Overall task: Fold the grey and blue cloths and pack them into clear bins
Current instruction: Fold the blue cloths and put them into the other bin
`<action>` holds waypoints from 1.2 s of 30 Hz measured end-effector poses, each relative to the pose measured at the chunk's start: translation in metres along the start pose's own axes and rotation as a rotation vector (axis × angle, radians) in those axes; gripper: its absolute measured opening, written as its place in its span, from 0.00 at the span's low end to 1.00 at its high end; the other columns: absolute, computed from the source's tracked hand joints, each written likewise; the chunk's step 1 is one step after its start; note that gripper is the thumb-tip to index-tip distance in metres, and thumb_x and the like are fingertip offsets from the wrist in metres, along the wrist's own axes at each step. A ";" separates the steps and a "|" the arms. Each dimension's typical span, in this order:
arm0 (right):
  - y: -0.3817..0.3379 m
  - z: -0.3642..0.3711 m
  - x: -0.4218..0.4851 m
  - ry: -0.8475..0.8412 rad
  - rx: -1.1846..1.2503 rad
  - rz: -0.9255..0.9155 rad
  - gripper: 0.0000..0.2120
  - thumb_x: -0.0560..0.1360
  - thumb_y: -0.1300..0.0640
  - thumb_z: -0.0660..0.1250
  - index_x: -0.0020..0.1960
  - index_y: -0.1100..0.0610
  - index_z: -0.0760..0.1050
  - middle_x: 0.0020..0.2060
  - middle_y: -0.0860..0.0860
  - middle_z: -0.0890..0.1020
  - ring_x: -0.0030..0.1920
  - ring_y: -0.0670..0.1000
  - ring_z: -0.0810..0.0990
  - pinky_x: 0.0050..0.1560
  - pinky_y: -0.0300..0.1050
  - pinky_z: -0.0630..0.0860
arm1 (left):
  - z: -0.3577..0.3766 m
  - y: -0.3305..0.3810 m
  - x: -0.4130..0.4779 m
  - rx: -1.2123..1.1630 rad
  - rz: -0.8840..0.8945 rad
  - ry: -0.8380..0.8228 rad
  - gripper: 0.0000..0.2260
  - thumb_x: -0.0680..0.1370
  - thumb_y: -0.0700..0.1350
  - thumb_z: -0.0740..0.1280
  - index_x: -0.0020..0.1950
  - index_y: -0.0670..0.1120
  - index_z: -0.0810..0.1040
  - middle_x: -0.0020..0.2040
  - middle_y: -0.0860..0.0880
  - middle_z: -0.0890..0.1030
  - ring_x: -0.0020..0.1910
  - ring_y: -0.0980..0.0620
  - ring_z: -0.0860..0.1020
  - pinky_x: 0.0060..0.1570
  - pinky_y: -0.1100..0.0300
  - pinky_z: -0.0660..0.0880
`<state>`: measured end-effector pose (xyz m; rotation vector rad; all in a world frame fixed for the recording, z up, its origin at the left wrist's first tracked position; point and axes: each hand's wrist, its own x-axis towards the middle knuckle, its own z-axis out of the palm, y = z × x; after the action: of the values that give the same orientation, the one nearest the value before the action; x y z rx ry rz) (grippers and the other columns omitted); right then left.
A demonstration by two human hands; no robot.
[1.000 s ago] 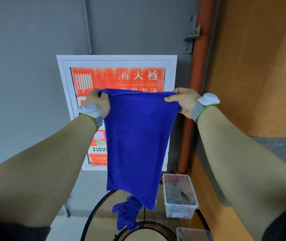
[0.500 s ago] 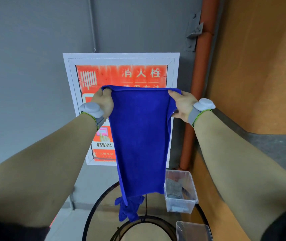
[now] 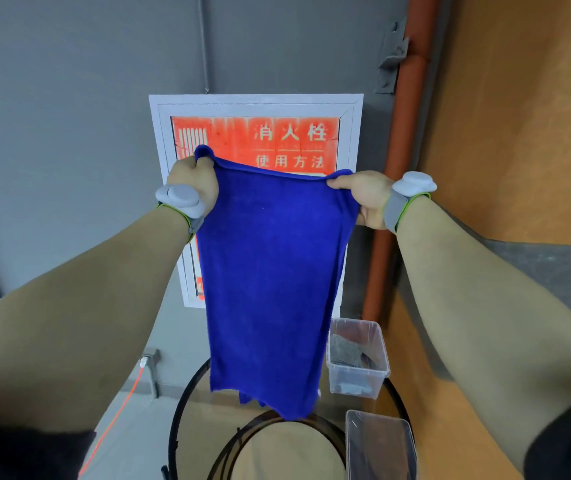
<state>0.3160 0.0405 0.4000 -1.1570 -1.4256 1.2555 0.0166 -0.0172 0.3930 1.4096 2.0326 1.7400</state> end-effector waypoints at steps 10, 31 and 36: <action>0.055 0.006 0.069 -0.033 -0.203 0.132 0.13 0.76 0.58 0.76 0.59 0.59 0.82 0.48 0.54 0.89 0.46 0.54 0.89 0.40 0.47 0.85 | 0.046 -0.067 0.021 0.224 -0.142 -0.223 0.23 0.84 0.57 0.51 0.44 0.44 0.78 0.37 0.47 0.77 0.37 0.43 0.74 0.42 0.54 0.65; 0.261 0.022 0.213 0.154 -0.452 0.232 0.13 0.65 0.46 0.80 0.40 0.51 0.79 0.31 0.50 0.80 0.31 0.53 0.76 0.34 0.45 0.75 | 0.187 -0.255 0.062 0.074 -0.440 -0.456 0.09 0.82 0.46 0.59 0.47 0.50 0.78 0.41 0.49 0.82 0.36 0.49 0.79 0.43 0.54 0.75; 0.276 0.024 0.203 0.139 -0.403 0.285 0.13 0.67 0.53 0.81 0.44 0.54 0.79 0.33 0.53 0.82 0.26 0.49 0.79 0.29 0.41 0.79 | 0.194 -0.268 0.048 -0.151 -0.661 -0.364 0.08 0.81 0.42 0.62 0.55 0.44 0.80 0.40 0.48 0.86 0.36 0.48 0.87 0.43 0.52 0.84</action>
<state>0.2817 0.2507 0.1302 -1.7367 -1.4856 1.0739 -0.0414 0.1798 0.1291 0.7940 1.8253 1.2191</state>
